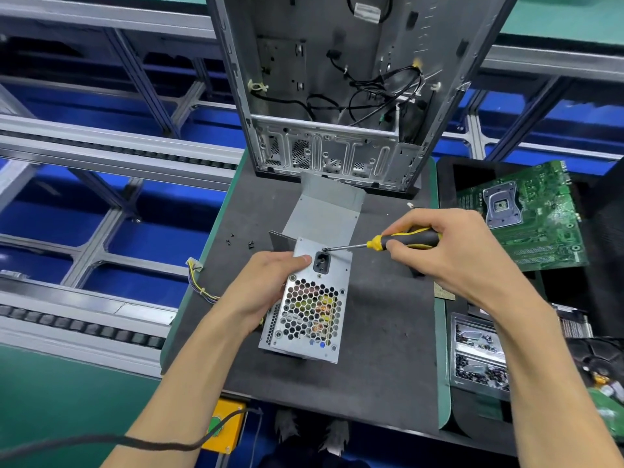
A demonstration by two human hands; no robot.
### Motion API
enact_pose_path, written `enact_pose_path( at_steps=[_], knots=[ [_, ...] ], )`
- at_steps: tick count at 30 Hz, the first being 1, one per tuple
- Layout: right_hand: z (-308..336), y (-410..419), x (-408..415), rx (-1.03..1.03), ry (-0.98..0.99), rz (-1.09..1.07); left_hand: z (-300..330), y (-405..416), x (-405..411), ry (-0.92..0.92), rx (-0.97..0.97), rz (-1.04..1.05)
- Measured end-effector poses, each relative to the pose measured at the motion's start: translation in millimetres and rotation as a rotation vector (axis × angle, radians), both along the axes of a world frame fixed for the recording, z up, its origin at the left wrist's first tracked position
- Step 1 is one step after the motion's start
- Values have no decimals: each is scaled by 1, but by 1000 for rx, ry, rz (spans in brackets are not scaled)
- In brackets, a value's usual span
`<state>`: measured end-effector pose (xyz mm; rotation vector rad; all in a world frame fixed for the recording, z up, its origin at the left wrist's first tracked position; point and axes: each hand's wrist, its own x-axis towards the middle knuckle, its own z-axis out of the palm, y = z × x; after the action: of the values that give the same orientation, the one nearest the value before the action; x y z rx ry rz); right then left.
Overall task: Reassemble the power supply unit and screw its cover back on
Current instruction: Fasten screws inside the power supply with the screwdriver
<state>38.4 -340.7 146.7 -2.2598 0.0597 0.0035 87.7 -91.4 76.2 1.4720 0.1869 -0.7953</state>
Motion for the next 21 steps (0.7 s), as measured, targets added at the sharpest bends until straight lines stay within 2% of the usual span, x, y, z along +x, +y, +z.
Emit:
enact_pose_path(
  at_steps=[21],
  knots=[
    [-1, -2, 0, -7, 0, -26, -1, -4, -1, 14, -19, 4]
  ],
)
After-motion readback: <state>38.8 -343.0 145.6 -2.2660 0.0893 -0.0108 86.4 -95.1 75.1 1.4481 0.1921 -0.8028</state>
